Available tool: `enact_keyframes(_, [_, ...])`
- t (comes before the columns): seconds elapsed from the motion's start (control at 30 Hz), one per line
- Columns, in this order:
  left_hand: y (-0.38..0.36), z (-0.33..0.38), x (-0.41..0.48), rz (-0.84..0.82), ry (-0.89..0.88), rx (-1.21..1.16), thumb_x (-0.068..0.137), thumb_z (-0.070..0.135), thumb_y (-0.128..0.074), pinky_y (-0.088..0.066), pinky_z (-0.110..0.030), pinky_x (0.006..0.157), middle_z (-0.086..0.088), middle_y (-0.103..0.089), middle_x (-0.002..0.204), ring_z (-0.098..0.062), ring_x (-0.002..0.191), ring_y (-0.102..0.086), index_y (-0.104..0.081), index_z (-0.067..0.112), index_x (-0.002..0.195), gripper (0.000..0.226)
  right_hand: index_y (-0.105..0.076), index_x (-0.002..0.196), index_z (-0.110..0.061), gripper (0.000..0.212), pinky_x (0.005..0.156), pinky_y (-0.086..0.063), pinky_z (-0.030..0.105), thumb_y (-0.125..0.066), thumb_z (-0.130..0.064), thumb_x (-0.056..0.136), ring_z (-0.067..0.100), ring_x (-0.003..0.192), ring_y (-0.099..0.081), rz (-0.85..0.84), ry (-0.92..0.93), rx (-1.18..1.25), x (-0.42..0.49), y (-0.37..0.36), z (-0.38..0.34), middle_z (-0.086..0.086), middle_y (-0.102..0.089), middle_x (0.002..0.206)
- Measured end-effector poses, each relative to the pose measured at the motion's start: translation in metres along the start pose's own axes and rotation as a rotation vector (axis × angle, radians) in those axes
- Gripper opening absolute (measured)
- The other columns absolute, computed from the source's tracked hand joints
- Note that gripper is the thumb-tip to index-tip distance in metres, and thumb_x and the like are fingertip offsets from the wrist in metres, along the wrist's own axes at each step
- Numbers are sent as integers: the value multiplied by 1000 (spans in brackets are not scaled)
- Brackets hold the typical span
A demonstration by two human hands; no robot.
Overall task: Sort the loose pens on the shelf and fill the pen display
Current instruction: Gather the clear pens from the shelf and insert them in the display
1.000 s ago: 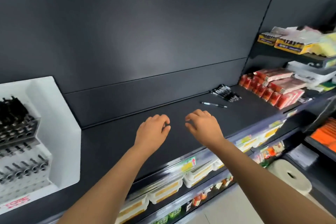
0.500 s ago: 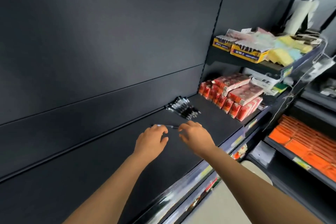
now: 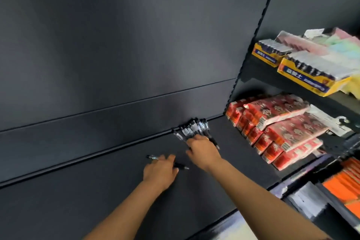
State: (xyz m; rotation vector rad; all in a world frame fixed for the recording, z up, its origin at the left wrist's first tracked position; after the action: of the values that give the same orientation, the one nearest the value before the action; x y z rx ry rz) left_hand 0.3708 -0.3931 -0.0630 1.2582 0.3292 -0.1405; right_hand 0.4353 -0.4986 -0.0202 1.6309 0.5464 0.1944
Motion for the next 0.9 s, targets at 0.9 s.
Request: enact_keyframes(0.9, [-3, -26, 13, 263, 503, -419, 86, 1, -45, -46, -37, 83, -15, -54, 117, -31, 104, -57, -41, 6, 129, 43, -46, 123, -6, 29, 82, -48, 38, -46, -18, 97, 36, 105, -59, -236, 200, 262, 57, -43, -28, 18, -60, 116])
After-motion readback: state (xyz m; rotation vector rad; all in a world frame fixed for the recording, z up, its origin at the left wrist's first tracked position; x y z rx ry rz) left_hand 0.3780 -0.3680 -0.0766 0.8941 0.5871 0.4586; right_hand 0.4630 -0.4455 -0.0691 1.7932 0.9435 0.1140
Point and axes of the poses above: each hand's wrist, its own x-axis towards the middle knuckle, its own y-axis out of the back of the hand, z = x × y, the point moved 7 cm from there along x, towards the middle knuckle
